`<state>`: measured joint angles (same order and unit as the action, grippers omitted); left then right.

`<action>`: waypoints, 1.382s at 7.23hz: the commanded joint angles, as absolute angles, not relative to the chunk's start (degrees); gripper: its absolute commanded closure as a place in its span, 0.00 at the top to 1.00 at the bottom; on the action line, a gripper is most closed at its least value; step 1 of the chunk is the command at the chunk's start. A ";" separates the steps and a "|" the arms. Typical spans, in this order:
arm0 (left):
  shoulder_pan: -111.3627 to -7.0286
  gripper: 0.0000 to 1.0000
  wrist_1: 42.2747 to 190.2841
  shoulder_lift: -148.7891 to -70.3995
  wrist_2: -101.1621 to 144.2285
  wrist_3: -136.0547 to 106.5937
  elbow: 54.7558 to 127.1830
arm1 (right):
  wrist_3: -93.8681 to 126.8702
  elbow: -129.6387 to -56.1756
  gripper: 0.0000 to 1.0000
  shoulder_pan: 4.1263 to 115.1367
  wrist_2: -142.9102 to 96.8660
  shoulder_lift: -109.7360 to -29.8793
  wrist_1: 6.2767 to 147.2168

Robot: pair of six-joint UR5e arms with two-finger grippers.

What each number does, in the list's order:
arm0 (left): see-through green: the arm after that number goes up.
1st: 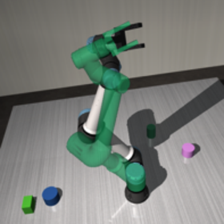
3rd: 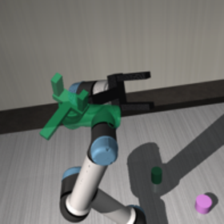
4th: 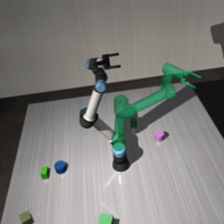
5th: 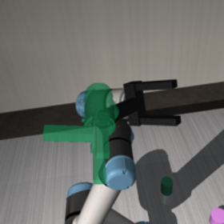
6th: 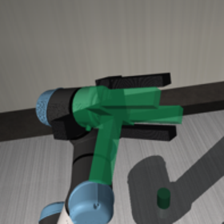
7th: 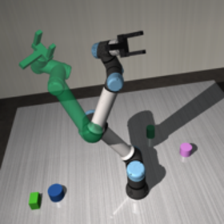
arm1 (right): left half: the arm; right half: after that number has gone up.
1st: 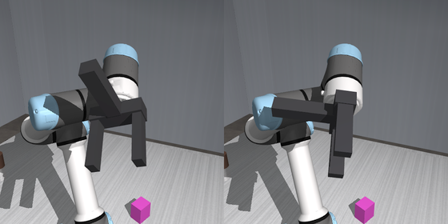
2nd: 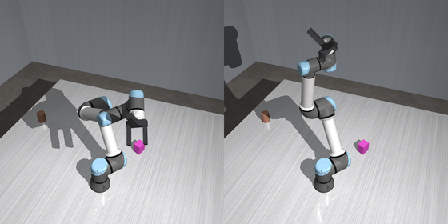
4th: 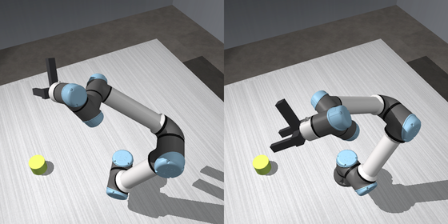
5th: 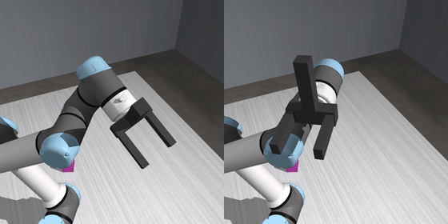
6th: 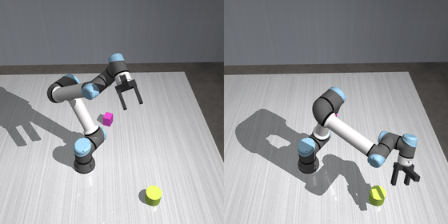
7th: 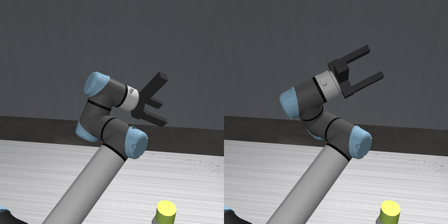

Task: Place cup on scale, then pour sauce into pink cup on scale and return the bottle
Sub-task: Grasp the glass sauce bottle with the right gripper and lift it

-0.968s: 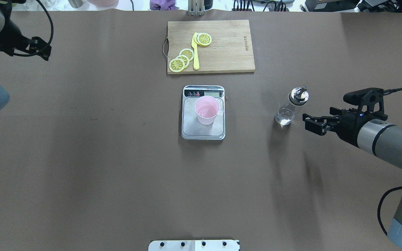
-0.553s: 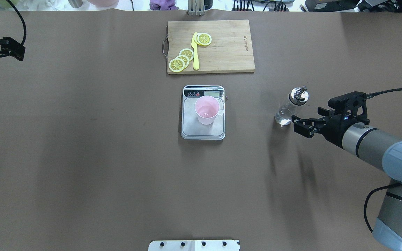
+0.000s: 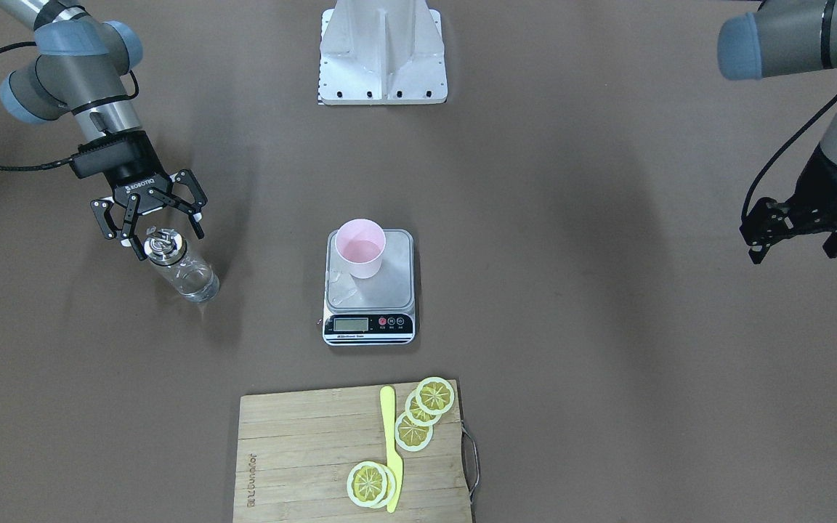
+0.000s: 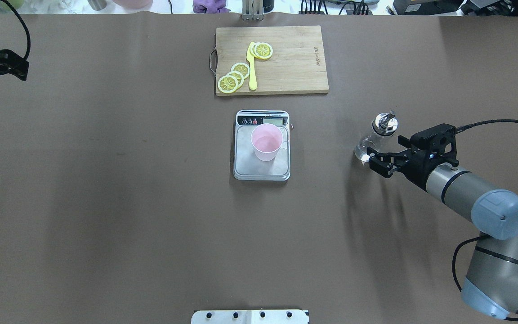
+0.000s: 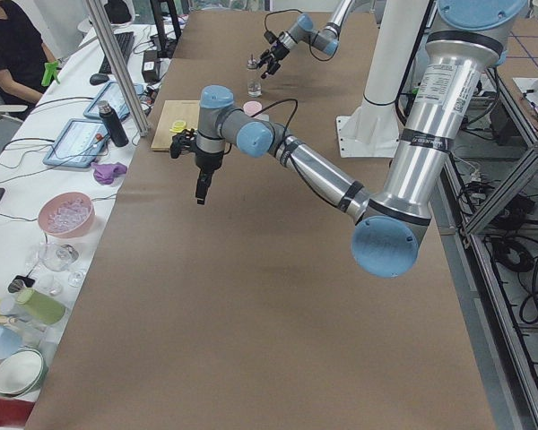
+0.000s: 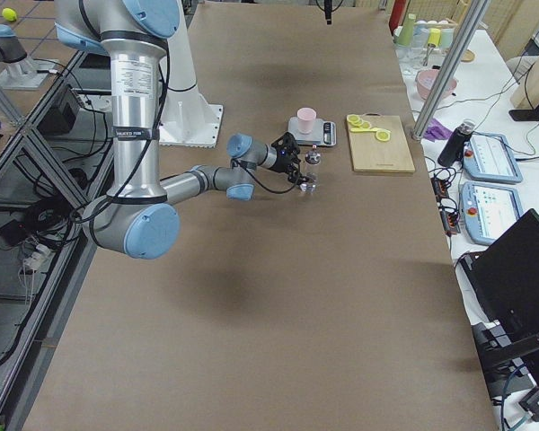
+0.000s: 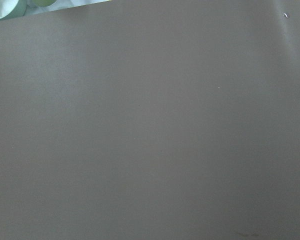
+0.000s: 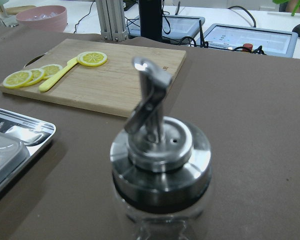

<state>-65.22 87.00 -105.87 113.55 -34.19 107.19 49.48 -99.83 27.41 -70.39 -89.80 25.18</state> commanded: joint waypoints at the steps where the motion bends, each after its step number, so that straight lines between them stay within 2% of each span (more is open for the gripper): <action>1: -65.21 0.98 86.92 -105.91 113.55 -34.19 107.05 | 47.82 -99.05 0.94 27.33 -69.18 -88.59 24.17; 4: -65.13 0.98 86.84 -106.00 113.64 -34.19 107.05 | 47.11 -97.48 0.83 27.25 -68.12 -87.46 24.17; 10: -65.13 0.98 86.75 -106.52 114.43 -34.19 107.05 | 44.38 -96.24 0.84 27.33 -67.15 -86.31 24.17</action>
